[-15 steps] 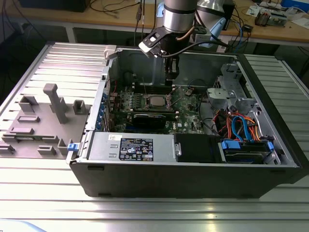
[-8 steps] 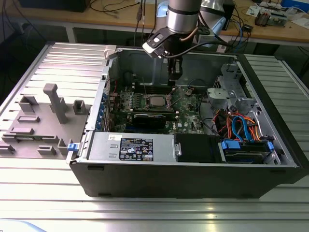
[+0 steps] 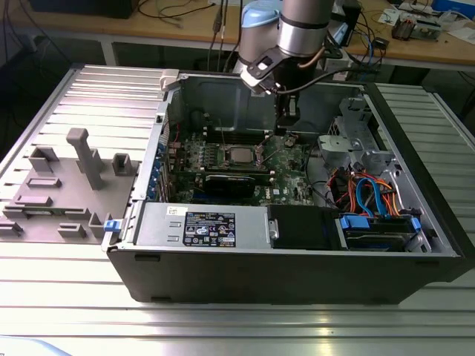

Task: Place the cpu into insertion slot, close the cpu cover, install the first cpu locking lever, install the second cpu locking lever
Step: 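Close the cpu cover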

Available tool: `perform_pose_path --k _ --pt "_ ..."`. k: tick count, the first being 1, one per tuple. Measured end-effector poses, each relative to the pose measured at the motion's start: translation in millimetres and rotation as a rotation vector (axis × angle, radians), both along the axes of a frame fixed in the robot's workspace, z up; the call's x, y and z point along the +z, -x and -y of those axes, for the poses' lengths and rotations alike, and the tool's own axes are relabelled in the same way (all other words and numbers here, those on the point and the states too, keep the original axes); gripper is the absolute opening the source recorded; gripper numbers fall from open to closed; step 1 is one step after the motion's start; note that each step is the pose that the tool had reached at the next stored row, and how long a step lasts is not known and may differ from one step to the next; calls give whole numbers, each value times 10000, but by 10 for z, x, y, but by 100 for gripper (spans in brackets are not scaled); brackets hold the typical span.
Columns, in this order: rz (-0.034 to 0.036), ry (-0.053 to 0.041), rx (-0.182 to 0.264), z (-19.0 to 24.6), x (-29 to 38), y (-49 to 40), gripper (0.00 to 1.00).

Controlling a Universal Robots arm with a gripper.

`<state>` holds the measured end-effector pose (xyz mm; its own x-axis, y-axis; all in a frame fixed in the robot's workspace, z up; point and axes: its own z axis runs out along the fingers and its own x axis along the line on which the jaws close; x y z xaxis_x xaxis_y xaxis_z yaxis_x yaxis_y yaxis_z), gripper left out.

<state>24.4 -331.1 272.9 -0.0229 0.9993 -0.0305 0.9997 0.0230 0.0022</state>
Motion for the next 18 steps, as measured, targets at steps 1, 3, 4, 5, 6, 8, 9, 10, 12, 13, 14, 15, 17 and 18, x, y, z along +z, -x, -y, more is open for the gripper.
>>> perform_pose_path --k 1,3,4,5,6,8,9,10,12,13,14,15,17,18 --pt "-1 -1 1 0 -7 -43 11" --pt "-2 0 1 0 -26 -151 11" --pt "-2 -1 0 0 -33 -185 11" --pt "-2 -1 0 -1 -43 -214 11" --pt "-3 -1 1 0 -67 -238 11" --pt "-3 -1 1 0 -104 -245 11" --pt "-4 0 0 0 -121 -245 11" --pt "-3 -2 -1 0 -156 -245 11" --pt "-3 0 0 0 -192 -245 11" --pt "-4 -1 0 0 -209 -245 11" --pt "-4 0 1 0 -230 -246 11" --pt "-4 0 0 0 -247 -246 11" --pt "-3 0 0 0 -266 -246 11" --pt "-3 0 0 0 -268 -245 11"
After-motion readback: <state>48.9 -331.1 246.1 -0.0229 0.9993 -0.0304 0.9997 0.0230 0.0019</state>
